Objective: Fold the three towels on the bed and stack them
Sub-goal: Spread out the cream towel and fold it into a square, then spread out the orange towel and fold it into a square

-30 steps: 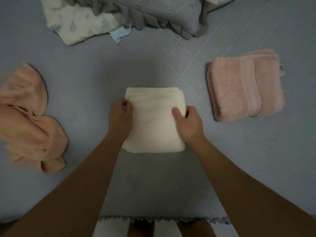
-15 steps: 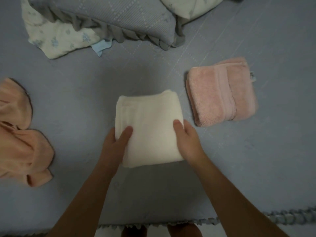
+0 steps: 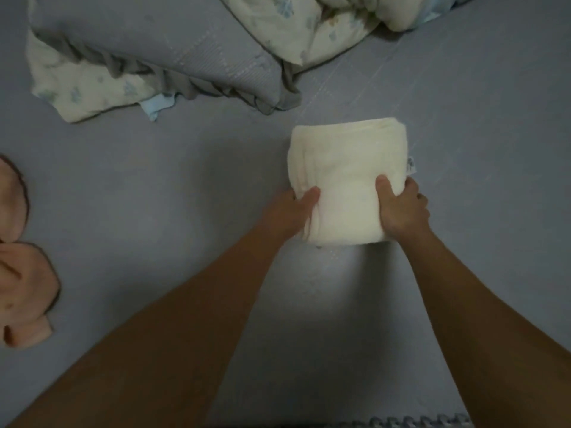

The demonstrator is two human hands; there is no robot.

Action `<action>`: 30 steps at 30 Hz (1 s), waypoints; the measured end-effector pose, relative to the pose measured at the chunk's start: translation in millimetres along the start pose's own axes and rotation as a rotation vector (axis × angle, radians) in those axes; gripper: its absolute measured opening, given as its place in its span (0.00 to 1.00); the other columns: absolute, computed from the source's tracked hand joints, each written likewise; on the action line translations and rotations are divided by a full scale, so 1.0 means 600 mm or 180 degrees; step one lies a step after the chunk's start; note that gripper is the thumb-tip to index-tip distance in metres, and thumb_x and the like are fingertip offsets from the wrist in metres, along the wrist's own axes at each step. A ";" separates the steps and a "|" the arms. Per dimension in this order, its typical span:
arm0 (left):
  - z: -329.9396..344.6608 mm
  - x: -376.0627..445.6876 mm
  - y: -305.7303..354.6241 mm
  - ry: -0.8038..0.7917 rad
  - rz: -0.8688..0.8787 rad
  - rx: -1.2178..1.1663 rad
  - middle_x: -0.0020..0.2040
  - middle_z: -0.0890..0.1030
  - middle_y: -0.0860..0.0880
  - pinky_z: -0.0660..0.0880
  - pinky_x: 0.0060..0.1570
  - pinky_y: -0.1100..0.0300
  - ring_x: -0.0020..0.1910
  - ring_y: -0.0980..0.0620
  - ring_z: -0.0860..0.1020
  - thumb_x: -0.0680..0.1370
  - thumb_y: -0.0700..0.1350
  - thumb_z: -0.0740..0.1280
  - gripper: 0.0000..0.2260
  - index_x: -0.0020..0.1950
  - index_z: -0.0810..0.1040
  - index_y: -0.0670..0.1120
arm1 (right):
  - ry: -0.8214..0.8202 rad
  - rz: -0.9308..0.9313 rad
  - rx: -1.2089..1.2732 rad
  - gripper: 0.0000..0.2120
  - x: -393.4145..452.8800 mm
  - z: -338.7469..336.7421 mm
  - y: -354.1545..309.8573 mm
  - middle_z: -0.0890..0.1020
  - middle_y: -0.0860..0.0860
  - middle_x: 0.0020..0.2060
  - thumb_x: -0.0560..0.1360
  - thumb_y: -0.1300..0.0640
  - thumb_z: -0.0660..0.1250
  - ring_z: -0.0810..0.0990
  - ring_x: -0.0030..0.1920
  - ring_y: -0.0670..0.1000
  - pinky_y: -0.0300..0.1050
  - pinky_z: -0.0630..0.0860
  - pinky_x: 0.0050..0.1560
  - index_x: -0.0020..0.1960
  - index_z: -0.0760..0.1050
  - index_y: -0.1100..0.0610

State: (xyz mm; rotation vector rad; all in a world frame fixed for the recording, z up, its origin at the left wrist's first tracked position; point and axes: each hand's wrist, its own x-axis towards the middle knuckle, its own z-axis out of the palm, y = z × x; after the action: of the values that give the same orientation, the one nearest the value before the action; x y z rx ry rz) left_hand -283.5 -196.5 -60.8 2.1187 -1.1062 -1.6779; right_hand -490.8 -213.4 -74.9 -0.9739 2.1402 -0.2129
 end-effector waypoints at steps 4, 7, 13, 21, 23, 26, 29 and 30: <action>-0.035 -0.051 -0.048 -0.0176 -0.0036 -0.0382 0.52 0.82 0.48 0.76 0.47 0.55 0.45 0.49 0.80 0.81 0.59 0.58 0.16 0.60 0.78 0.52 | 0.0328 -0.0167 0.0400 0.39 -0.039 -0.026 0.015 0.67 0.61 0.72 0.74 0.34 0.58 0.68 0.71 0.62 0.58 0.64 0.71 0.76 0.61 0.57; -0.062 -0.099 -0.113 0.0058 -0.0301 -0.1006 0.48 0.81 0.47 0.73 0.37 0.58 0.39 0.50 0.79 0.83 0.51 0.59 0.09 0.51 0.77 0.52 | 0.1435 -0.1015 0.0491 0.23 -0.117 -0.038 0.031 0.75 0.59 0.61 0.75 0.49 0.62 0.73 0.61 0.60 0.61 0.70 0.63 0.65 0.71 0.61; -0.150 -0.194 -0.252 0.0709 -0.0660 -0.1485 0.47 0.81 0.45 0.72 0.35 0.59 0.37 0.50 0.78 0.83 0.45 0.60 0.09 0.55 0.79 0.45 | -0.0190 -0.1558 0.0633 0.07 -0.335 0.108 0.018 0.79 0.53 0.46 0.76 0.62 0.64 0.78 0.45 0.54 0.58 0.77 0.47 0.52 0.76 0.54; -0.420 -0.218 -0.413 0.2473 -0.0432 -0.0842 0.43 0.79 0.38 0.76 0.50 0.49 0.41 0.43 0.76 0.79 0.42 0.64 0.08 0.54 0.78 0.40 | -0.1907 -0.1693 -0.0657 0.26 -0.504 0.391 -0.149 0.72 0.56 0.69 0.79 0.50 0.63 0.71 0.68 0.57 0.48 0.67 0.69 0.75 0.64 0.53; -0.512 -0.223 -0.463 0.2964 -0.0309 -0.0705 0.44 0.79 0.41 0.75 0.50 0.57 0.43 0.46 0.76 0.77 0.41 0.65 0.10 0.55 0.78 0.37 | -0.1887 -0.1671 -0.0727 0.26 -0.542 0.460 -0.199 0.73 0.57 0.68 0.78 0.49 0.62 0.72 0.67 0.58 0.49 0.68 0.68 0.74 0.64 0.52; -0.647 -0.226 -0.553 0.3274 -0.0584 -0.0595 0.53 0.79 0.41 0.73 0.53 0.53 0.52 0.43 0.78 0.75 0.46 0.69 0.17 0.61 0.76 0.41 | -0.1753 -0.1553 -0.0493 0.25 -0.596 0.566 -0.267 0.74 0.56 0.66 0.77 0.49 0.64 0.74 0.66 0.57 0.46 0.69 0.65 0.73 0.67 0.53; -0.755 -0.222 -0.639 0.3147 -0.1016 -0.1029 0.58 0.79 0.41 0.70 0.53 0.58 0.58 0.43 0.78 0.73 0.48 0.72 0.24 0.66 0.73 0.40 | -0.1719 -0.0931 0.0089 0.24 -0.645 0.664 -0.335 0.77 0.52 0.64 0.76 0.48 0.67 0.76 0.63 0.54 0.43 0.69 0.62 0.70 0.69 0.52; -0.779 -0.214 -0.660 0.2931 -0.1053 -0.1196 0.61 0.77 0.40 0.71 0.55 0.57 0.59 0.43 0.77 0.72 0.47 0.73 0.27 0.68 0.71 0.39 | -0.1706 -0.0718 0.0263 0.23 -0.654 0.693 -0.356 0.78 0.52 0.63 0.75 0.47 0.68 0.77 0.62 0.53 0.46 0.71 0.63 0.67 0.70 0.51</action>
State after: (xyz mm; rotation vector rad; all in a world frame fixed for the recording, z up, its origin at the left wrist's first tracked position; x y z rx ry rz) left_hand 297.3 36.9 -47.6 2.4285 -0.1623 -0.6963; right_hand 88.4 -23.7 -47.2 -1.0813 1.5261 -0.1292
